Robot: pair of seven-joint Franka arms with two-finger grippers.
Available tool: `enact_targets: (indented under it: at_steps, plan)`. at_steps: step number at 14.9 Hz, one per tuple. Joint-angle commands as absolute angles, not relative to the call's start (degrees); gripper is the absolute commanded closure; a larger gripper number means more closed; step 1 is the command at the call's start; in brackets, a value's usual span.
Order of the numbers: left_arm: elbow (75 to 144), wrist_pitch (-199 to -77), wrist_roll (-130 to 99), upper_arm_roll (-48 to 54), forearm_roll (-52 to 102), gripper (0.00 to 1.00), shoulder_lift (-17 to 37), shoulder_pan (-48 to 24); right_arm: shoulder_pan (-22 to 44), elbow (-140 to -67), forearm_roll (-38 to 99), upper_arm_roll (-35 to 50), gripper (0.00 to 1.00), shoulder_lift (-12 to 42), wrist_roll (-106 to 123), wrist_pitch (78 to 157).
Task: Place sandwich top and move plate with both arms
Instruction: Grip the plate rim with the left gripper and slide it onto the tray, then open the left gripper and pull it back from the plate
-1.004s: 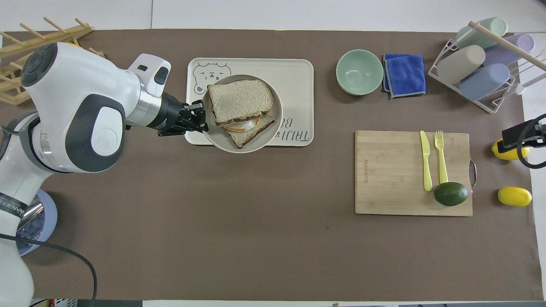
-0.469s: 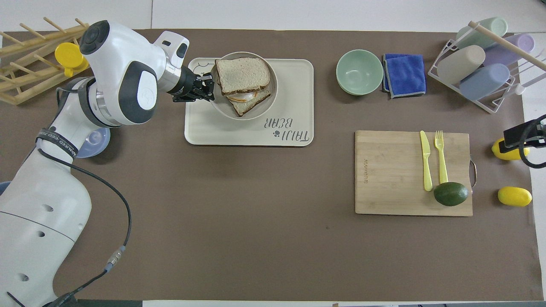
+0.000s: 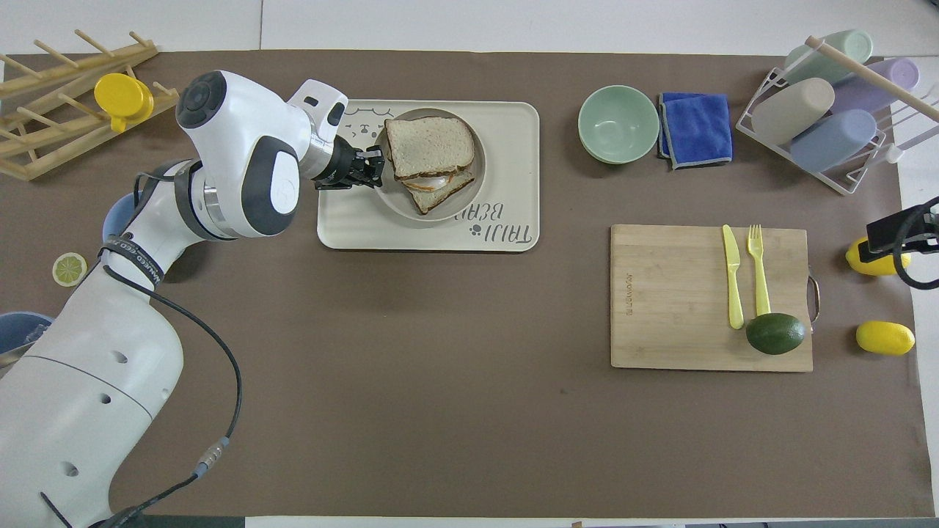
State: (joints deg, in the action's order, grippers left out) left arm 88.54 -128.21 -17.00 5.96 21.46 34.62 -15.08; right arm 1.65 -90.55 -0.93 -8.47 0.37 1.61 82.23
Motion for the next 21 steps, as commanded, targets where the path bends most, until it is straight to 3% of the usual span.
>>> enact_targets:
  at_steps: [1,3,5,8,21]
  plan:
    - [92.0,-129.1,-15.7,5.6,21.2,1.0,31.4,-15.2,1.1,-90.6,-0.8,-7.7,0.0,-0.3,3.5,82.0]
    - [91.9,-128.8,-15.6,5.6,21.2,1.0,31.4,-15.0,1.2,-90.4,-0.3,-7.6,0.0,-0.3,3.5,82.0]
    - [91.5,-128.2,-15.7,5.5,21.2,0.01,31.4,-15.1,1.5,-90.5,0.1,-7.5,0.0,-0.8,3.3,81.9]
    - [88.3,-124.2,-15.8,5.0,18.0,0.0,31.2,-14.4,1.4,-90.4,-0.1,-7.6,0.0,-0.8,3.3,82.4]
    - [88.5,-99.5,-16.3,-4.2,4.9,0.0,8.4,-13.6,1.4,-90.4,-0.2,-7.6,0.0,-0.8,3.3,82.6]
